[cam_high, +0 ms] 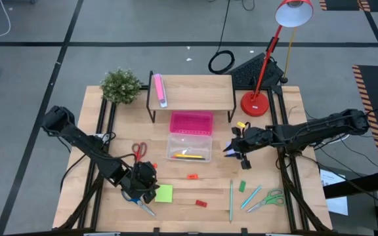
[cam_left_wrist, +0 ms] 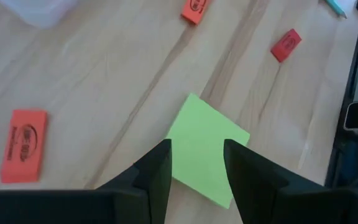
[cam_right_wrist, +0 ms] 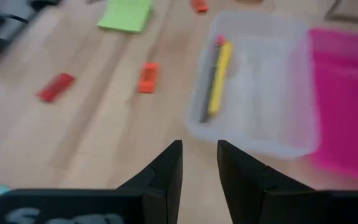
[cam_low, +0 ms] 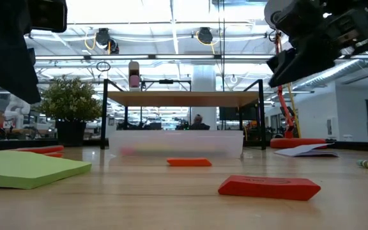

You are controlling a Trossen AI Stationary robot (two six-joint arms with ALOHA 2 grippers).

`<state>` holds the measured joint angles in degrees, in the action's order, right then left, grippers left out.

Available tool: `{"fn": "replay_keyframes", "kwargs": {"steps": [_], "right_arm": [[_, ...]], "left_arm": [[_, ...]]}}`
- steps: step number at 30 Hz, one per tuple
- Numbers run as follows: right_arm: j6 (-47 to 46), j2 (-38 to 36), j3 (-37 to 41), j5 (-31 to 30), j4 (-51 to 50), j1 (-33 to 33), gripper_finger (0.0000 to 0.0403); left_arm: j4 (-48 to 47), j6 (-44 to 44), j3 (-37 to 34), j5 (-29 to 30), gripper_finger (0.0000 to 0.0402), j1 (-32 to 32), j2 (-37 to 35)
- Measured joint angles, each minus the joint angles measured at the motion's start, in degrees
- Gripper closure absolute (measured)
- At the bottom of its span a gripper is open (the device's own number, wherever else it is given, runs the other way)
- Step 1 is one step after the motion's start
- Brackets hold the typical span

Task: Pack school essentials
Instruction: Put the blue pen into the supply box

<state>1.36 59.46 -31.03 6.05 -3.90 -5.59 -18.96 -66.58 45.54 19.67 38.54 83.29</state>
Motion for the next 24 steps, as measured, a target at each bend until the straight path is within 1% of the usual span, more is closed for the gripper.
{"fn": "replay_keyframes", "kwargs": {"steps": [5,8,10,12,14,18,21,24], "right_arm": [[-10.5,0.0,0.0,-0.5,-3.1,-5.9,0.0309],[-17.5,0.4,-0.7,-6.4,-3.1,-10.6,0.0309],[-22.5,1.8,-2.5,-9.9,-4.5,-13.9,0.0309],[-27.5,3.7,-5.2,-13.0,-8.8,-17.2,0.0309],[-32.3,6.3,-8.4,-14.8,-14.2,-20.3,0.0309],[-39.9,11.3,-15.6,-14.8,-24.5,-26.0,0.0309],[-43.2,14.6,-19.8,-12.8,-30.3,-30.4,0.0309],[-43.7,17.1,-20.9,-10.5,-32.0,-35.1,0.0309]], "left_arm": [[0.0,5.7,0.0,1.4,0.0254,-0.8,0.0],[0.0,10.0,0.0,1.4,0.0254,-2.9,0.0],[0.3,14.3,0.0,2.2,0.0254,-4.0,0.0],[2.0,19.6,0.0,2.5,0.0254,-5.1,0.0],[4.1,25.6,0.0,2.6,0.0254,-6.3,0.0],[6.8,34.2,0.0,3.0,0.0254,-7.7,0.0],[7.1,36.9,0.0,3.7,0.0254,-7.8,0.0],[7.1,37.8,0.0,4.9,0.0254,-7.5,0.0]]}}
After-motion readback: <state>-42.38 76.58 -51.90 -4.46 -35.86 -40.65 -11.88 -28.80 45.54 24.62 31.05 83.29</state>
